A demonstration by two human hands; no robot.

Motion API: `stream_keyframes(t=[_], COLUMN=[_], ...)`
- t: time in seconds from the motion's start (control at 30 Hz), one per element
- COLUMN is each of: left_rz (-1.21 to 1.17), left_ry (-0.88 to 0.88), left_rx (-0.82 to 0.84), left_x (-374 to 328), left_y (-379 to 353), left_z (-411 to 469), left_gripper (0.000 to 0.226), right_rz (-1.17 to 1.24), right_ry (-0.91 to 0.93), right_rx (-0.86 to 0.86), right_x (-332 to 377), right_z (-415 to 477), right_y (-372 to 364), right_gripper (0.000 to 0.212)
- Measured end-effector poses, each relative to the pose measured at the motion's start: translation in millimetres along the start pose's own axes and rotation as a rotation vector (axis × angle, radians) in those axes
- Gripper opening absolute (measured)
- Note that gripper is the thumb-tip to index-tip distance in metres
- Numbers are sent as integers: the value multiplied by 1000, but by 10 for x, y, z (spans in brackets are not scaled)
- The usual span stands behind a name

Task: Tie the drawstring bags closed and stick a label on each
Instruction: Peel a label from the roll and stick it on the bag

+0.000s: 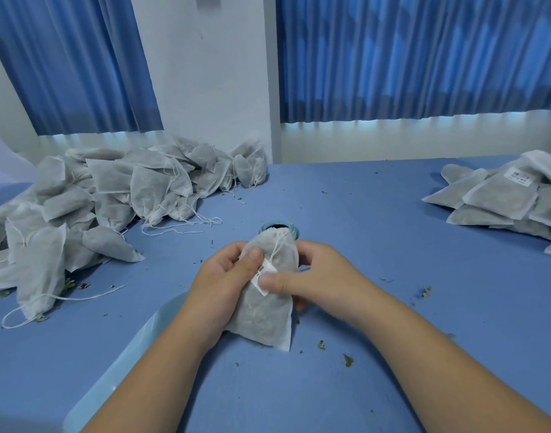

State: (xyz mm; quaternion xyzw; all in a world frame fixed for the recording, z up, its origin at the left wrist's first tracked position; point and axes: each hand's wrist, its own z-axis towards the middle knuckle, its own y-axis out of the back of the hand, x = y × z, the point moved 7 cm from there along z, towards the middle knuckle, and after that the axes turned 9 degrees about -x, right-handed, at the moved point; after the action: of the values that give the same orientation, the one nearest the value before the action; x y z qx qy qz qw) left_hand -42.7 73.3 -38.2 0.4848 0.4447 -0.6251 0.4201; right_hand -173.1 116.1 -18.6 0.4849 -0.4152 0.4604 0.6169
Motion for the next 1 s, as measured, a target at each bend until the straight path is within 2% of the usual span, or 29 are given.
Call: stream_keyframes(t=[0.2, 0.37, 0.53, 0.67, 0.8, 1.0], left_rz=[59, 24, -19, -133, -194, -111], left_ry=[11, 96, 94, 111, 125, 136], left_rx=[28, 215, 139, 150, 180, 245], left_x=[-9, 13, 2, -63, -101, -41], left_y=[-71, -317, -742, -1306, -1866, -2258], left_z=[-13, -63, 13, 57, 22, -98], left_gripper=[47, 28, 15, 32, 50, 48], right_rz=[-80, -67, 25, 180, 321, 472], right_ry=[-4, -24, -115, -188, -257, -254], right_rx=[-15, -105, -235, -188, -420, -829], right_x=[-54, -137, -205, -213, -286, -382], right_z=[-21, -170, -356, -591, -782, -992], right_y=[29, 292, 748, 1075, 1637, 2683], right_gripper=[29, 25, 31, 40, 23, 12])
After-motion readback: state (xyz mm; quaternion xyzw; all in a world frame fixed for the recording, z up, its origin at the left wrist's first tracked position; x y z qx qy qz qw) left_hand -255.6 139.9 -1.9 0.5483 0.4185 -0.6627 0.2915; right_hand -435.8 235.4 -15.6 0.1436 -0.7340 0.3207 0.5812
